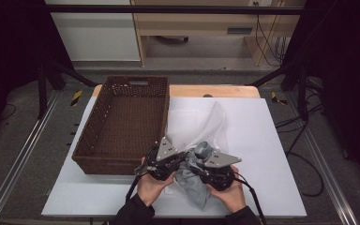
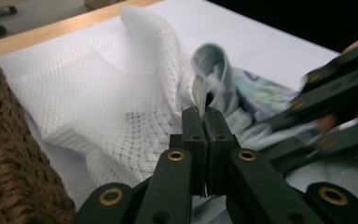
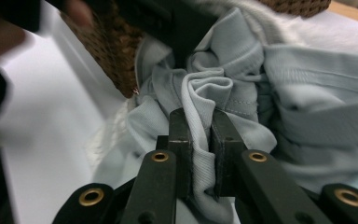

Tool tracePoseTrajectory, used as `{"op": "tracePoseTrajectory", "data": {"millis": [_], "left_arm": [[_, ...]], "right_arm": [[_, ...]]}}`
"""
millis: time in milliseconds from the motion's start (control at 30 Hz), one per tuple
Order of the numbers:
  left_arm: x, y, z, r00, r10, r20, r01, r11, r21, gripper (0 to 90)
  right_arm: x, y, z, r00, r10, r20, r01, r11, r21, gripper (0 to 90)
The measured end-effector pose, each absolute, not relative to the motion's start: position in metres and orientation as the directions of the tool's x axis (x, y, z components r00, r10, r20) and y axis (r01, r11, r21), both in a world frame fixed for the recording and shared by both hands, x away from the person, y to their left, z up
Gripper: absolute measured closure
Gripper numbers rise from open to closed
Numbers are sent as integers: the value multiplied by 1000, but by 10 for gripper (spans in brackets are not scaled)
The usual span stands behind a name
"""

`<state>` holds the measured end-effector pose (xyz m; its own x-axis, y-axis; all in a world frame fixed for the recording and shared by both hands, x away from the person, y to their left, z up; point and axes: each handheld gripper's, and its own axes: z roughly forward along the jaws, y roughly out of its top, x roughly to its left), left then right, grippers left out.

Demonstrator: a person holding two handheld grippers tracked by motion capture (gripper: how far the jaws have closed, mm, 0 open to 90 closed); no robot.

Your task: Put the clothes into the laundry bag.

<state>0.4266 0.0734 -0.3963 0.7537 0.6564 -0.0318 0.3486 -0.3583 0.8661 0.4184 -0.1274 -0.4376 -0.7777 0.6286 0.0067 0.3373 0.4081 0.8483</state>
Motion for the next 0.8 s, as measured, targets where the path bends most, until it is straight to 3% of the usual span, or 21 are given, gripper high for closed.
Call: {"op": "tracePoseTrajectory", "data": {"millis": [167, 300, 400, 567, 700, 800], "left_arm": [[413, 62, -394, 797, 604, -5, 306, -396, 866, 887], [413, 57, -403, 796, 606, 18, 305, -426, 852, 887], [418, 59, -411, 785, 620, 5, 330, -424, 843, 886], [426, 62, -420, 760, 649, 5, 355, -422, 834, 884], [429, 62, -424, 755, 655, 0, 365, -422, 830, 884], [428, 61, -426, 757, 653, 13, 357, -430, 829, 883]], "right_arm": [[445, -118, -452, -640, 767, -48, 406, 390, 827, 801], [462, -124, -461, -557, 830, 20, 468, 293, 834, 791], [458, -126, -460, -553, 833, 7, 454, 295, 841, 682], [434, -142, -450, -594, 804, -5, 426, 320, 846, 386], [421, -168, -436, -559, 829, -1, 409, 277, 869, 273], [425, -190, -437, -501, 865, 16, 438, 238, 867, 237]]}}
